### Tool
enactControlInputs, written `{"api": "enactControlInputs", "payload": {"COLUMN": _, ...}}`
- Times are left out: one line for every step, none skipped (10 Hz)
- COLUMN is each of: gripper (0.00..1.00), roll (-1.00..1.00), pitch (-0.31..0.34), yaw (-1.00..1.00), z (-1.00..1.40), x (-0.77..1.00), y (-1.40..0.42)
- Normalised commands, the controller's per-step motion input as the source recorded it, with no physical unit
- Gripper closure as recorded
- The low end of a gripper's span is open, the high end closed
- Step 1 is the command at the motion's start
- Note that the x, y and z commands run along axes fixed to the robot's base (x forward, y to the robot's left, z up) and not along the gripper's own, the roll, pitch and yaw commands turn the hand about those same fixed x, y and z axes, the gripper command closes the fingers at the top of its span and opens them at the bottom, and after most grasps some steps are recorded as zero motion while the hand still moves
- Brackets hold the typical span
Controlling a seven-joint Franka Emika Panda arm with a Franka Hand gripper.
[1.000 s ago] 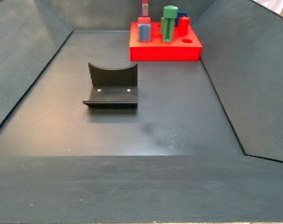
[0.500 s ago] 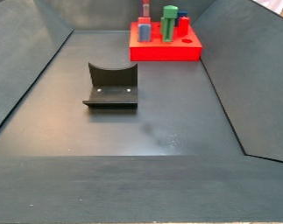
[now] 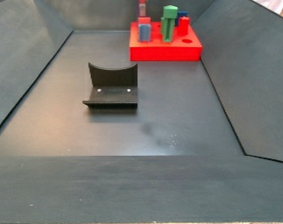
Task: Pick up the rectangle object. Move up. Move to above the board. Insert the rectangle object.
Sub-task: Insert the rectangle object.
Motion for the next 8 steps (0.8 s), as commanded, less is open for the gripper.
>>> {"api": "enactControlInputs", "payload": {"gripper": 1.0, "roll": 0.0, "pitch": 0.0, "yaw": 0.05, "z": -0.08, "x": 0.0, "y": 0.0}}
{"api": "enactControlInputs", "payload": {"gripper": 1.0, "roll": 0.0, "pitch": 0.0, "yaw": 0.0, "z": -0.07, "x": -0.08, "y": 0.0}}
{"api": "enactControlInputs", "payload": {"gripper": 1.0, "roll": 0.0, "pitch": 0.0, "yaw": 0.0, "z": -0.01, "x": -0.21, "y": 0.0}}
{"api": "enactControlInputs", "payload": {"gripper": 1.0, "roll": 0.0, "pitch": 0.0, "yaw": -0.01, "z": 0.0, "x": -0.39, "y": 0.0}}
{"api": "enactControlInputs", "payload": {"gripper": 1.0, "roll": 0.0, "pitch": -0.013, "yaw": -0.02, "z": 0.0, "x": -0.4, "y": 0.0}}
{"api": "enactControlInputs", "payload": {"gripper": 1.0, "roll": 0.0, "pitch": -0.027, "yaw": 0.0, "z": -0.01, "x": -0.25, "y": 0.0}}
{"api": "enactControlInputs", "payload": {"gripper": 1.0, "roll": -0.02, "pitch": -0.02, "yaw": 0.0, "z": -0.04, "x": -0.19, "y": 0.0}}
{"api": "enactControlInputs", "payload": {"gripper": 1.0, "roll": -0.01, "pitch": -0.021, "yaw": 0.0, "z": -0.08, "x": -0.16, "y": 0.0}}
